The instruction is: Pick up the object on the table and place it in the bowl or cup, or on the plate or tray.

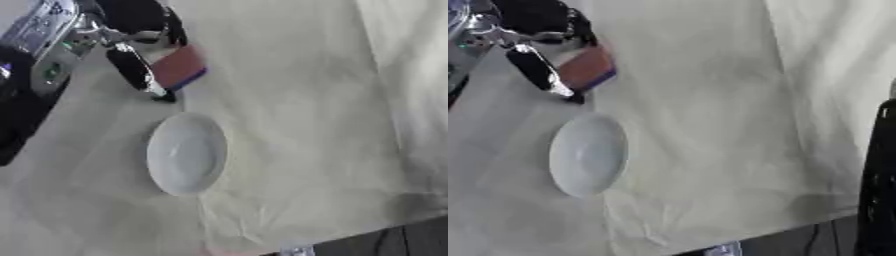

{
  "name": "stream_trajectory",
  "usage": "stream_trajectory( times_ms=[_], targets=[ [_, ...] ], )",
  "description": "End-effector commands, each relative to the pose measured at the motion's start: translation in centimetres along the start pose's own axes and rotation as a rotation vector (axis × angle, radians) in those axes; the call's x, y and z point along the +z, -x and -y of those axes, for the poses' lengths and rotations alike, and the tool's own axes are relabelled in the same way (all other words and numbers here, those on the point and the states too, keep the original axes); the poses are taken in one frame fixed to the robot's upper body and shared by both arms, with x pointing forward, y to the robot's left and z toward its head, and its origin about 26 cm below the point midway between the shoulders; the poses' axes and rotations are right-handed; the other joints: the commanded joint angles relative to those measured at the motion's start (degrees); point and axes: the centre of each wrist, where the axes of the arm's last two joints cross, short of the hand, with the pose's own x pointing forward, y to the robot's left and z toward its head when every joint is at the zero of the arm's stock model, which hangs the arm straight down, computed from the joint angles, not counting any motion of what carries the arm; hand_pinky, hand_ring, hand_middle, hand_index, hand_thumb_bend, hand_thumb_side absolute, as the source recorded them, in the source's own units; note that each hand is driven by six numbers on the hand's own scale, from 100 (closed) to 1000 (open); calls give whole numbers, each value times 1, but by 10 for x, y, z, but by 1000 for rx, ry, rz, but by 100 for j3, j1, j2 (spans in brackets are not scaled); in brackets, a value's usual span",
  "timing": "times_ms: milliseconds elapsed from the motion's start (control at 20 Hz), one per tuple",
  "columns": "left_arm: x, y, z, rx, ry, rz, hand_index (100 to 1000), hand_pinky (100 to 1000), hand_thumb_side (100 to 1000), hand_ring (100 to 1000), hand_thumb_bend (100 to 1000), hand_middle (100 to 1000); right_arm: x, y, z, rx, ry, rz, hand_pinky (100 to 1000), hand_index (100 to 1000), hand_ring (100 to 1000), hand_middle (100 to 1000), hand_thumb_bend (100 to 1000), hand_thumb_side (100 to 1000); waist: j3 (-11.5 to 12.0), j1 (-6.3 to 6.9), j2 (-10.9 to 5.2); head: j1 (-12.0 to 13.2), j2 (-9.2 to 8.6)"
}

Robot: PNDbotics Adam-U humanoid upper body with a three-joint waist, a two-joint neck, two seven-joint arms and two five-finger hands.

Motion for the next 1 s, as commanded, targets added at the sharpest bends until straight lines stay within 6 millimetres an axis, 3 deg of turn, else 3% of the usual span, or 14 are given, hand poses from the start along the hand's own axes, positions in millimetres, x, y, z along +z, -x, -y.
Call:
stream_trajectory(
  times_ms=[50, 100, 150, 200, 250, 300, 350, 1000],
  targets=[
    [6, 3, -1, -42, 11, -11, 777, 421, 674, 577, 543, 689, -6, -8, 1, 15, -1, 36, 676, 983, 742, 942, 100, 601, 14, -49, -94, 51, -21],
    [7, 2, -1, -39, 1, -11, 667, 368, 388, 533, 270, 612, -6, -8, 1, 15, 0, 35, 676, 984, 742, 942, 100, 602, 14, -49, -98, 52, -21],
    [7, 2, -2, -32, -16, -13, 667, 368, 388, 533, 270, 612, -5, -8, 1, 15, 0, 33, 676, 984, 742, 942, 100, 602, 16, -49, -105, 53, -21],
    [8, 2, -4, -25, -41, -21, 551, 269, 155, 447, 100, 504, -5, -7, 1, 15, 0, 31, 676, 984, 742, 942, 100, 602, 20, -49, -113, 55, -21],
    [10, 2, -6, -20, -67, -30, 565, 283, 153, 460, 100, 519, -5, -7, 1, 16, -1, 29, 676, 984, 742, 942, 100, 602, 24, -49, -119, 56, -21],
    [11, 2, -7, -17, -89, -39, 452, 151, 163, 342, 100, 394, -4, -7, 1, 16, -1, 27, 676, 984, 742, 942, 100, 602, 29, -49, -128, 54, -21],
    [14, 3, -9, -16, -111, -47, 438, 129, 164, 325, 100, 377, -4, -6, 2, 17, -1, 23, 676, 984, 742, 943, 100, 603, 36, -49, -140, 53, -21],
    [58, 14, -49, 11, -242, -60, 452, 129, 149, 335, 100, 388, 9, -2, 2, 21, 3, -31, 676, 985, 742, 942, 100, 606, 203, -49, -393, 23, -21]
  ],
)
